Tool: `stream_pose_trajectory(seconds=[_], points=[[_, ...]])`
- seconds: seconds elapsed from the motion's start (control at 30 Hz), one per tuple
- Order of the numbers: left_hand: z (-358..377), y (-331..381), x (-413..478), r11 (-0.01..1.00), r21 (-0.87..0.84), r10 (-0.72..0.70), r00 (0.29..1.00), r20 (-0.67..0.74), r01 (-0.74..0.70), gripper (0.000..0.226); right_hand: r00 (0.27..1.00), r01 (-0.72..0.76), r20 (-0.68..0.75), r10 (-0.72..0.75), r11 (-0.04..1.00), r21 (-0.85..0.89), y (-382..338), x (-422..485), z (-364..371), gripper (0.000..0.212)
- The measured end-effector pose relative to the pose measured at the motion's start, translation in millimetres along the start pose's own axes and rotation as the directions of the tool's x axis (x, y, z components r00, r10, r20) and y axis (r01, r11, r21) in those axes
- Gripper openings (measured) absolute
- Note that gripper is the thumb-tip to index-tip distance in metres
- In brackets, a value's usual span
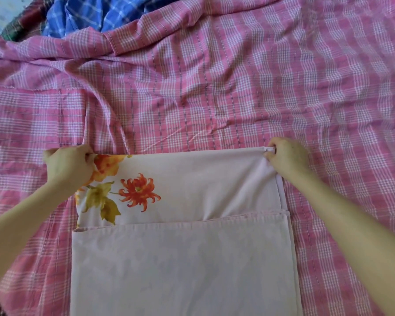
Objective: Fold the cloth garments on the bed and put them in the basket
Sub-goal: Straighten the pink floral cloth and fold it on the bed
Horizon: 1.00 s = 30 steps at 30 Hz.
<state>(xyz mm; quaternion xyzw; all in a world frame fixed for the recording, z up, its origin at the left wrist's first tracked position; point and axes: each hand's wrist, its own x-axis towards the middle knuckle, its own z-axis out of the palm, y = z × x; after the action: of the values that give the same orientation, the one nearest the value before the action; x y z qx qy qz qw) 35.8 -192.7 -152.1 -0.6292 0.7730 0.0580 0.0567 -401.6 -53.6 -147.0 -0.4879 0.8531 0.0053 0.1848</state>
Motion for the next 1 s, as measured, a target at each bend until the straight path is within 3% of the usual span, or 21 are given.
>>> stream_pose_trajectory(seconds=[0.1,0.17,0.2,0.27,0.33,0.37,0.43,0.5,0.53,0.63,0.73,0.8,0.9,1.0], points=[[-5,10,-7,0.997,0.055,0.051,0.995,-0.085,-0.046,0.009,0.984,0.133,-0.091,-0.151,0.975,-0.178,-2,-4,3,0.039],[-12,19,-23,0.983,0.019,0.183,0.974,-0.135,-0.182,0.007,0.933,0.266,-0.22,-0.284,0.958,-0.111,-10,-18,-4,0.031],[-14,23,-36,0.959,-0.037,0.275,0.955,-0.112,-0.281,0.007,0.927,0.317,-0.202,-0.317,0.948,-0.036,-12,-30,-7,0.022],[-15,23,-65,0.904,-0.232,0.392,0.913,0.112,-0.359,0.021,0.94,0.327,0.07,-0.335,0.939,0.103,-9,-58,-9,0.014],[-10,17,-93,0.907,-0.308,0.394,0.84,0.373,-0.288,0.031,0.861,0.325,0.407,-0.304,0.946,0.019,2,-88,-5,0.021],[-7,12,-102,0.924,-0.258,0.374,0.802,0.466,-0.281,0.034,0.817,0.343,0.511,-0.267,0.938,-0.057,10,-100,0,0.028],[-2,1,-117,0.953,-0.063,0.271,0.737,0.619,-0.297,0.044,0.785,0.354,0.582,-0.213,0.925,-0.14,24,-124,5,0.033],[-4,-5,-125,0.945,0.074,0.184,0.704,0.686,-0.319,0.048,0.814,0.302,0.548,-0.195,0.947,-0.112,34,-137,9,0.02],[-7,-8,-127,0.955,0.065,0.169,0.71,0.683,-0.29,0.04,0.829,0.249,0.53,-0.179,0.967,-0.063,38,-142,5,0.014],[-30,-20,-133,0.989,-0.094,0.15,0.773,0.616,-0.117,0.022,0.887,0.111,0.445,-0.126,0.992,0.058,44,-152,-22,0.03],[-70,-21,-129,0.952,-0.298,0.07,0.902,0.426,0.067,0.015,0.955,0.045,0.275,-0.109,0.972,0.23,38,-152,-61,0.029],[-92,-17,-110,0.916,-0.384,-0.012,0.964,0.266,0.118,0.008,0.991,0.009,0.12,-0.051,0.944,0.33,28,-134,-76,0.034],[-94,-5,-68,0.907,-0.394,-0.072,0.976,0.205,0.15,0.01,0.997,-0.051,0.074,0.029,0.948,0.313,10,-83,-73,0.04],[-63,3,-32,0.907,-0.319,-0.2,0.947,0.253,0.276,0.03,0.987,-0.133,0.116,0.108,0.963,0.235,-4,-35,-44,0.03]])
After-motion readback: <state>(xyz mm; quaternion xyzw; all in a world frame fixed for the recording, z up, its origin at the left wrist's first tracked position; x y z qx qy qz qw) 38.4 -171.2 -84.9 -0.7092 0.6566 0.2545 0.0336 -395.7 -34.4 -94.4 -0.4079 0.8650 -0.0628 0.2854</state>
